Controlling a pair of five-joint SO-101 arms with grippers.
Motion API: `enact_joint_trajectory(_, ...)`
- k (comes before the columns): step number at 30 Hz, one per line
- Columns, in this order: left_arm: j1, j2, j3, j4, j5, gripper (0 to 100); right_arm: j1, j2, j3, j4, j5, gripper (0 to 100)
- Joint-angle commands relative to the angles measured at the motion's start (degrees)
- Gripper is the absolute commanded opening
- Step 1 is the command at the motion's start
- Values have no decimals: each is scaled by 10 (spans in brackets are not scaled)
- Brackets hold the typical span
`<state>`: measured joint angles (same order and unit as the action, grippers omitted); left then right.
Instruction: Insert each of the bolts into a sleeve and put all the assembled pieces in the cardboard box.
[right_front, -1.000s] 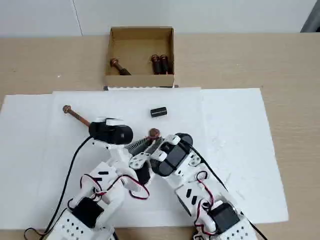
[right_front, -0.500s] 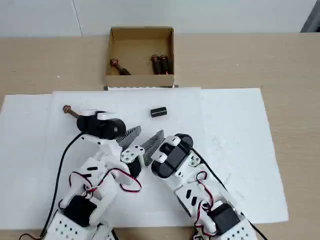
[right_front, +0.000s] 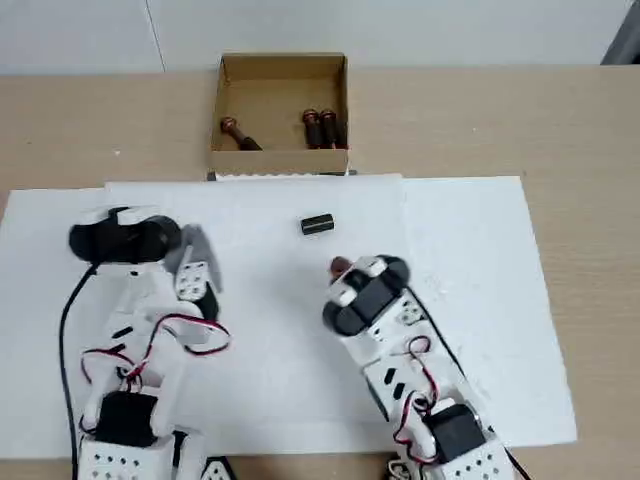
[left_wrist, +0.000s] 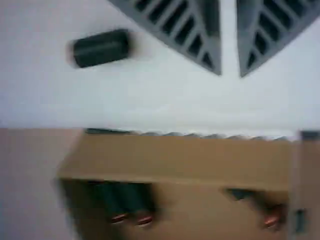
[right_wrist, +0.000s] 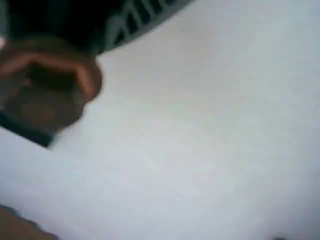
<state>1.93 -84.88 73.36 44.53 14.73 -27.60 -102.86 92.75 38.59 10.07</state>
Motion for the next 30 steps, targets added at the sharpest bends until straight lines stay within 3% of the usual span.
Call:
enact_joint_trajectory(1,-52,-5,15,0,-21,6,48,-7,-34,-13,6,3)
enact_joint_trajectory(7,-104,-4,92,3,-23,6,124,-2,-36,10,1,3)
enact_joint_trajectory(12,-105,-5,131,3,-23,6,138,0,-70,62,-61,3)
enact_joint_trajectory(16,-104,-5,156,3,-34,6,137,32,-144,95,-68,4)
enact_joint_trajectory(21,-106,-5,175,0,-39,6,138,194,-287,85,-71,4)
enact_joint_trajectory(30,-104,-5,175,-1,-39,6,138,579,-541,-35,-71,4)
